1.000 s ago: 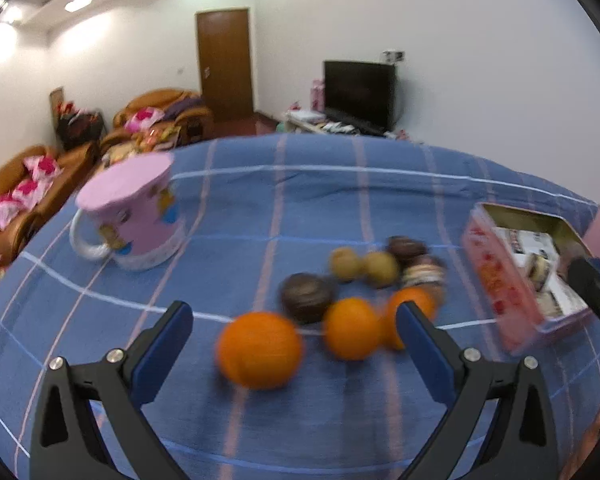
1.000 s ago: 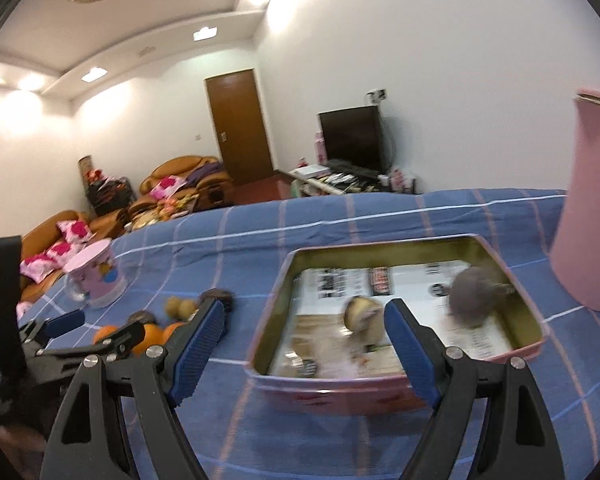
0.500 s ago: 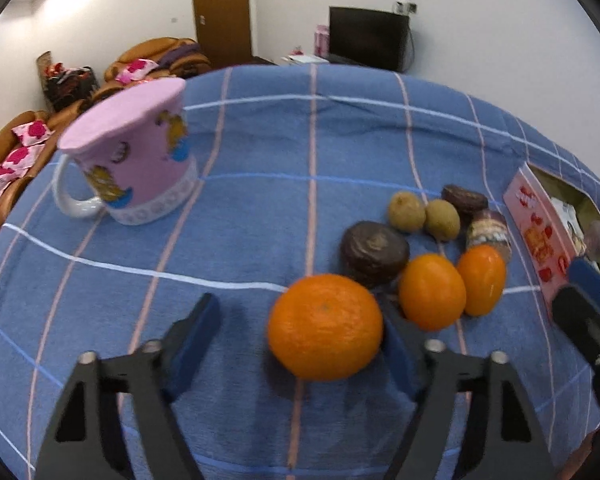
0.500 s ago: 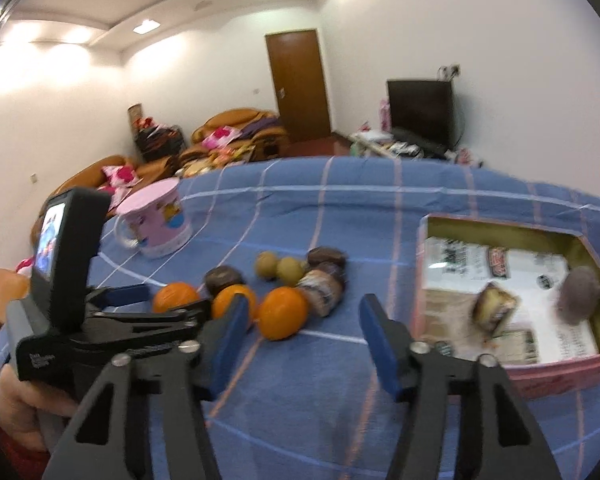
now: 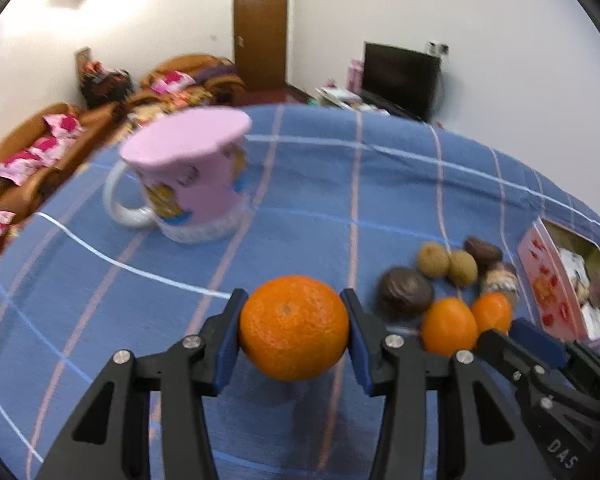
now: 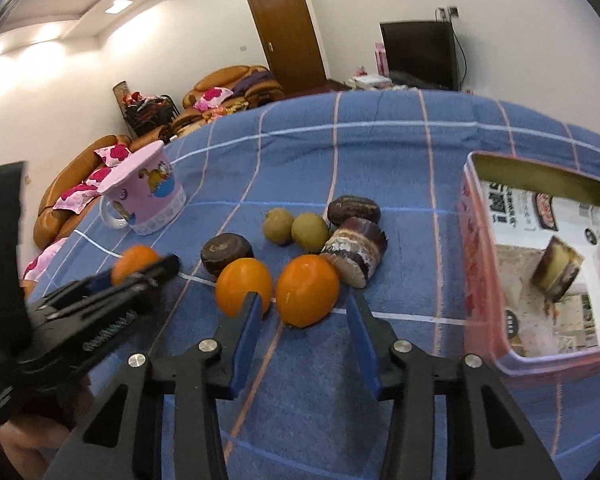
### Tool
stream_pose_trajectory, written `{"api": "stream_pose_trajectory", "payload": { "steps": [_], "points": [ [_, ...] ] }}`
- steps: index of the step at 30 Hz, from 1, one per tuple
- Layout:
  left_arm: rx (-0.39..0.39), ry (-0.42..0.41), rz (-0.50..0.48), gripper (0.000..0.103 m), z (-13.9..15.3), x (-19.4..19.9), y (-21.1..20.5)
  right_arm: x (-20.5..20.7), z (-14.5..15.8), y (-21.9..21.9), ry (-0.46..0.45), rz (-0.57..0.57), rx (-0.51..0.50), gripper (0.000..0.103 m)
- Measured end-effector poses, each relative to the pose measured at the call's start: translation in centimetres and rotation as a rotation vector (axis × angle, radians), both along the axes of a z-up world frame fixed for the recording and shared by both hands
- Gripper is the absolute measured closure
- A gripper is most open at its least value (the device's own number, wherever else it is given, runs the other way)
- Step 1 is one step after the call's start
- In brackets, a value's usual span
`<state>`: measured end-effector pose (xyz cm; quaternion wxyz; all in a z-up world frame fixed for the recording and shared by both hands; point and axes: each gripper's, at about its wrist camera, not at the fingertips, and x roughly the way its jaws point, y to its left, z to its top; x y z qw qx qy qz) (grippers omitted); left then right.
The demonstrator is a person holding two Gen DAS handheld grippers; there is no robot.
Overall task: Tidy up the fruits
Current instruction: 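Grasp a large orange with the left tool while the right tool grasps another orange, then carry the orange in the left tool while the right tool carries its orange over the tin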
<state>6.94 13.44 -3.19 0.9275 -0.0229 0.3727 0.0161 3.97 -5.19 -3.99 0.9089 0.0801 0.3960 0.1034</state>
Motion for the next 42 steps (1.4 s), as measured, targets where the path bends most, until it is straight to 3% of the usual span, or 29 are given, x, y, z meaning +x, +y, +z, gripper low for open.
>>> {"api": "stream_pose_trajectory", "payload": {
  "steps": [10, 13, 17, 31, 42],
  "points": [
    [-0.005, -0.035, 0.026, 0.054, 0.3, -0.4, 0.7, 2.5, -0.7, 1.3, 0.053, -0.038, -0.039, 0.057],
    [-0.003, -0.046, 0.019, 0.054, 0.7, -0.8, 0.4, 2.5, -0.7, 1.8, 0.053, -0.026, -0.063, 0.067],
    [-0.002, -0.079, 0.03, 0.054, 0.9, -1.0, 0.4, 2.1, -0.6, 2.1, 0.042, -0.008, -0.082, 0.067],
    [-0.025, -0.21, 0.012, 0.054, 1.8, -2.4, -0.7, -3.9, 3.4, 1.6, -0.268, -0.037, -0.219, 0.067],
    [0.02, -0.242, 0.057, 0.054, 2.2, -3.2, -1.4, -5.1, 4.1, 0.5, -0.347, -0.089, -0.245, 0.067]
  ]
}}
